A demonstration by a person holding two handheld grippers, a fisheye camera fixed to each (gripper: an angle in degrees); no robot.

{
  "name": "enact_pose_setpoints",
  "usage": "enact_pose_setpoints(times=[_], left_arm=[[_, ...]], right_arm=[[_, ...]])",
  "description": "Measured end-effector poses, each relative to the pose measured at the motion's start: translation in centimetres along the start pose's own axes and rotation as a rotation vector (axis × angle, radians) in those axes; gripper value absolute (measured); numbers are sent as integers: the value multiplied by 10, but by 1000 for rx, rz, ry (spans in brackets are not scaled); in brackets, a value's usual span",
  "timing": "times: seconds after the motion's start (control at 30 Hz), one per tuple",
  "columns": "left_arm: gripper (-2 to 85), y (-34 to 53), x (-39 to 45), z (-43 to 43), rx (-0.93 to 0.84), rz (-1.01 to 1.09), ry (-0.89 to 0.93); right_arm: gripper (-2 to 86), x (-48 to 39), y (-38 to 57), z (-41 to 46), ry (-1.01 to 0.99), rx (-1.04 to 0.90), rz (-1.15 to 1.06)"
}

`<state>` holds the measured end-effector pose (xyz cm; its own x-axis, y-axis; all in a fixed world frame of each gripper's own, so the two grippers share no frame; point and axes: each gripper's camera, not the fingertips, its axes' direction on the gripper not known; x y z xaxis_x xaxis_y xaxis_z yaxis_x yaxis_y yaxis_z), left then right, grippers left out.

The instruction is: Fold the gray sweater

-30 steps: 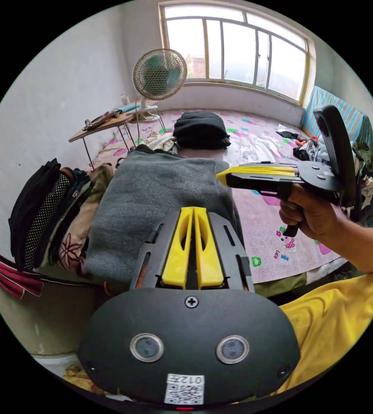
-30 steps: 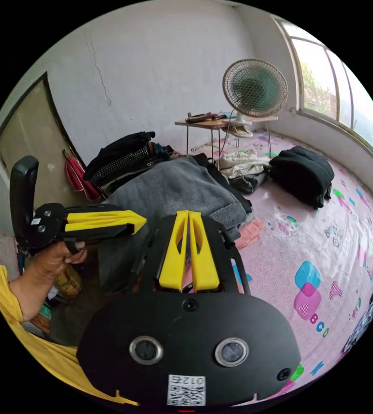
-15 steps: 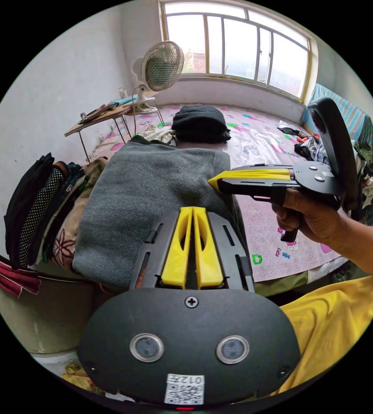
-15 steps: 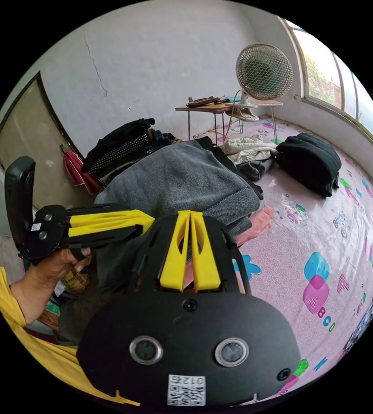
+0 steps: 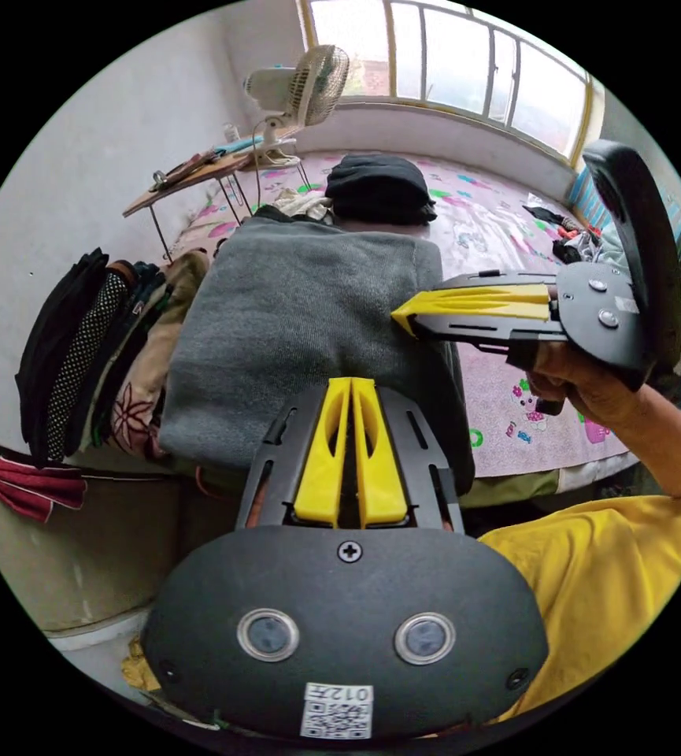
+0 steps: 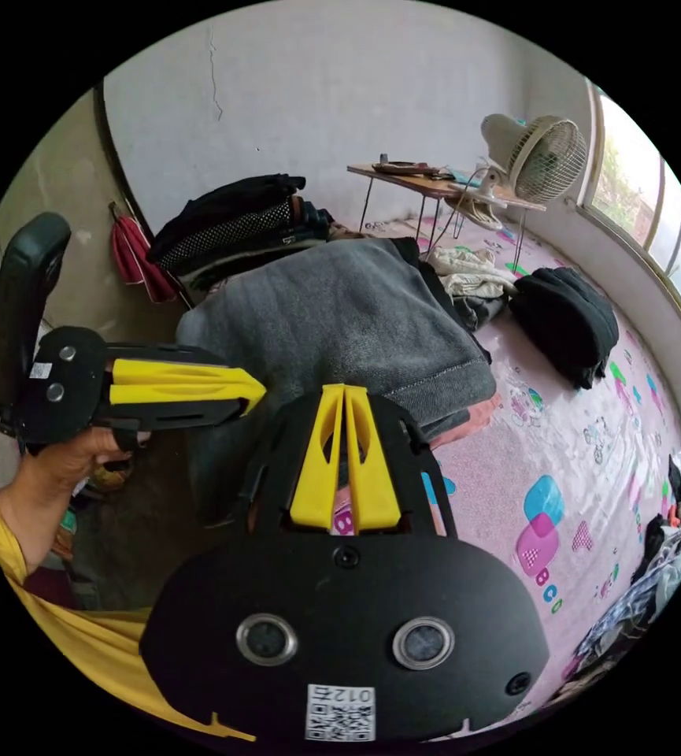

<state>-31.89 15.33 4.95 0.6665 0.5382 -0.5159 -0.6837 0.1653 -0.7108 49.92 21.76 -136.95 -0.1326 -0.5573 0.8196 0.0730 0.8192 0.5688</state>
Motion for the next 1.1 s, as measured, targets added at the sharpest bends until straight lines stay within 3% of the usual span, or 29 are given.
enact_pose_setpoints(times=[0.43, 0.63, 0.83, 1.03, 1.1], left_arm=[[3, 33, 26, 71, 41, -95, -29], [4, 50, 98, 61, 253, -206, -15], [4, 25, 292, 119, 260, -71, 133], [4, -15, 536, 211, 149, 165, 468], [4, -26, 620, 244, 74, 242, 658]], right_arm=[[1, 101, 61, -77, -221, 94, 141], [0, 188, 151, -181, -261, 234, 185], [1, 311, 313, -290, -215, 293, 299], [1, 453, 504, -394, -56, 340, 509], [3, 498, 564, -422, -1, 359, 616]])
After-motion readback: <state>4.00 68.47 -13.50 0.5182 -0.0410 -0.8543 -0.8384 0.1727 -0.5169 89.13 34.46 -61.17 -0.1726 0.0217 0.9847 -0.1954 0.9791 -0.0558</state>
